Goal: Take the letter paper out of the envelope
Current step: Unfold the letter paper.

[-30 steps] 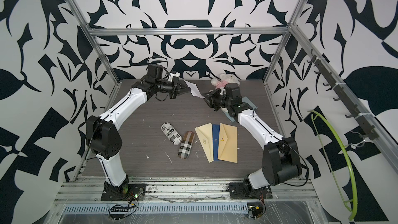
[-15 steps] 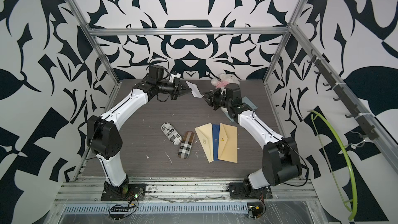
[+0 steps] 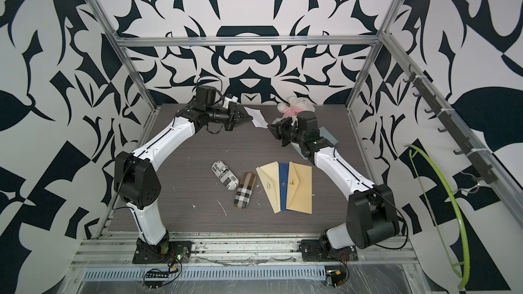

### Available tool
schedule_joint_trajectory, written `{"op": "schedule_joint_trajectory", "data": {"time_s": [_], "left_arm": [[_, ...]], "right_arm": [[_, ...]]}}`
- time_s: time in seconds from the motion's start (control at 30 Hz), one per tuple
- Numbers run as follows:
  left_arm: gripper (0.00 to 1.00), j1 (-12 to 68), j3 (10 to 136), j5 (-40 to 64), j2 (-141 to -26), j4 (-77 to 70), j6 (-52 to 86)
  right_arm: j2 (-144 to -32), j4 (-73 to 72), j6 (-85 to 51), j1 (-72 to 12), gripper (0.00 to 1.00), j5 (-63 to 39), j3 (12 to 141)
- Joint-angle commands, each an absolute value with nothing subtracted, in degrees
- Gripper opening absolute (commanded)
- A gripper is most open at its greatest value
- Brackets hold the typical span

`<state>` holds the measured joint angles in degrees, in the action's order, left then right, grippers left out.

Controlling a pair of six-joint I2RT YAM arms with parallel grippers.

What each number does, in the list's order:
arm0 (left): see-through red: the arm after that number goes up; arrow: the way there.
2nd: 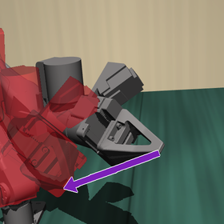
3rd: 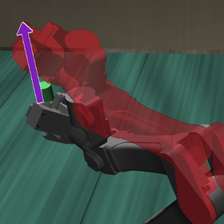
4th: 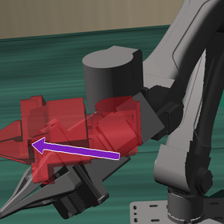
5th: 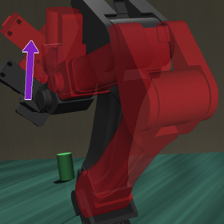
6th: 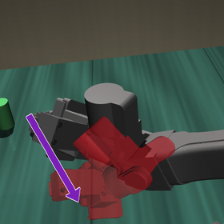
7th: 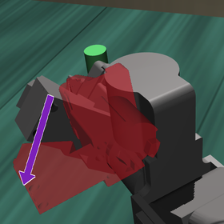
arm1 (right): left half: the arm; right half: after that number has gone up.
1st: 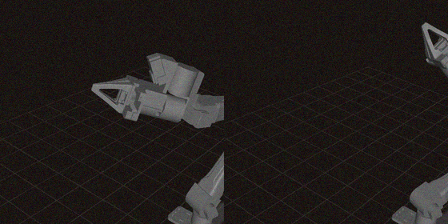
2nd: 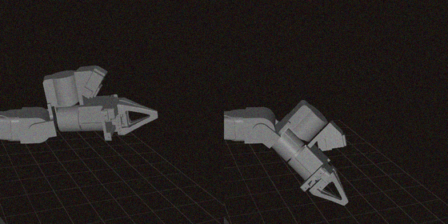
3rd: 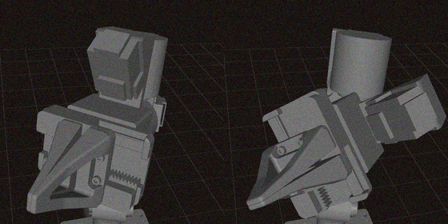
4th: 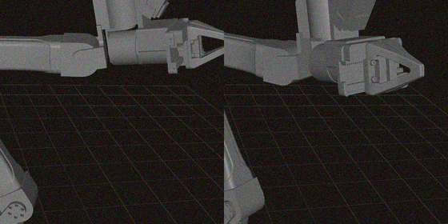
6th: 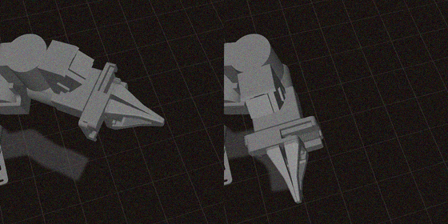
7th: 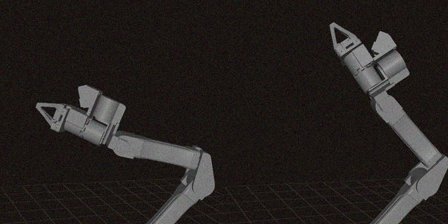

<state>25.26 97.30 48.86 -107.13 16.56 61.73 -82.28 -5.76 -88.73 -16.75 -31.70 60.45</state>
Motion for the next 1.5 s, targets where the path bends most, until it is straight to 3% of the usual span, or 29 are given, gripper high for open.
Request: {"op": "schedule_joint_trajectory", "data": {"time_s": [0.0,0.07,0.1,0.17,0.23,0.4,0.47,0.6,0.77,0.9,1.2,1.47], "left_arm": [[0.0,25.51,96.17,48.79,-105.66,15.99,61.61],[0.0,25.57,95.9,48.63,-105.56,16.07,61.76],[0.05,25.57,95.74,48.54,-105.52,16.07,61.79],[0.33,25.53,95.54,47.89,-105.27,16.57,61.66],[0.52,25.57,95.82,46.59,-104.71,17.94,60.65],[0.76,25.22,100.76,39.83,-103.42,27.53,50.49],[0.91,24.91,103.3,36.88,-102.97,30.88,44.72],[0.93,23.62,102.66,35.24,-101.65,29.85,36.69],[0.87,22.92,99.67,42.89,-101.34,23.37,31.56],[0.87,23.46,97.28,42.57,-100.28,22.9,30.92],[0.94,22.4,91.37,44.23,-97.24,22.41,23.91],[0.96,20.13,88.33,58.4,-95.47,20.65,15.68]], "right_arm": [[-80.08,-6.32,-87.53,-17.1,0.0,-30.42,61.32],[-79.78,-4.34,-85.52,-17.07,0.0,-30.02,62.3],[-79.58,-3.11,-84.19,-17.06,0.0,-29.76,62.91],[-79.53,2.2,-79.12,-17.05,0.0,-28.95,65.97],[-80.22,10.72,-70.63,-17.05,0.0,-27.85,71.18],[-83.76,29.64,-46.86,-17.05,0.0,-23.36,85.57],[-85.68,36.03,-38.39,-16.98,0.0,-22.07,91.39],[-89.75,45.32,-24.65,-17.04,0.0,-23.6,100.64],[-94.67,55.7,-12.6,-17.04,0.0,-25.91,111.05],[-95.72,56.8,-11.49,-17.04,0.0,-24.75,114.07],[-97.43,58.04,-6.99,-16.98,0.0,-41.52,116.35],[-99.61,57.29,-7.26,-16.99,0.0,-53.26,114.78]]}}
